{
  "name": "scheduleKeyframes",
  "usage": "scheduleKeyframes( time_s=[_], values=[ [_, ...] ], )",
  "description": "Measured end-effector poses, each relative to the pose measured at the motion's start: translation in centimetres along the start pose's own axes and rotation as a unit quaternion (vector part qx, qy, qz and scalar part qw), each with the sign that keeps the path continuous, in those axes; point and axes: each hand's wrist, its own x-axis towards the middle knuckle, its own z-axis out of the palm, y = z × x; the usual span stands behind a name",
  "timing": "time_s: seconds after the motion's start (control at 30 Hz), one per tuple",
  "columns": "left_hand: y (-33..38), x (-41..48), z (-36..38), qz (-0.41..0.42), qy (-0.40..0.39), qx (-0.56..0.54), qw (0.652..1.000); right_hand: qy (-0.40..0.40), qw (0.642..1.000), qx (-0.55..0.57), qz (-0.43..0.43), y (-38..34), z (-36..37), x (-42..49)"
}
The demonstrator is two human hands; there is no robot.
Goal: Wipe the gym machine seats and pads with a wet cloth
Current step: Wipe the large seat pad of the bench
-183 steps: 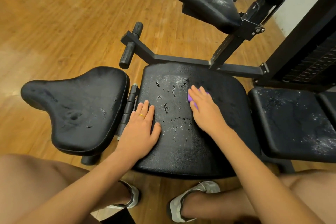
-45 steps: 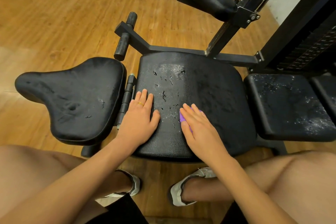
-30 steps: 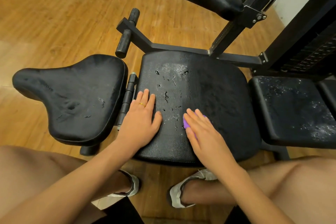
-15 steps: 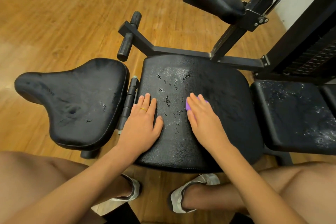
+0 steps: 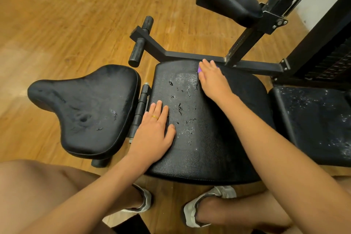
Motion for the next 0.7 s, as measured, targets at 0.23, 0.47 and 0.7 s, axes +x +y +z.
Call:
scheduleKeyframes(
  time_s=[0.23,0.47,0.7],
  values=[
    [0.0,0.0,0.0,0.002,0.003,0.007,1.000,-0.004,0.999,0.038,-0.025,-0.4,0.9,-8.6],
    [-0.5,0.3,0.5,0.008,0.013,0.007,1.000,-0.026,0.998,0.055,-0.019,-0.5,1.2,-15.0],
    [-0.2,0.3,0.5,0.004,0.003,-0.011,1.000,0.009,0.999,0.035,0.019,0.4,0.7,-1.6]
  ],
)
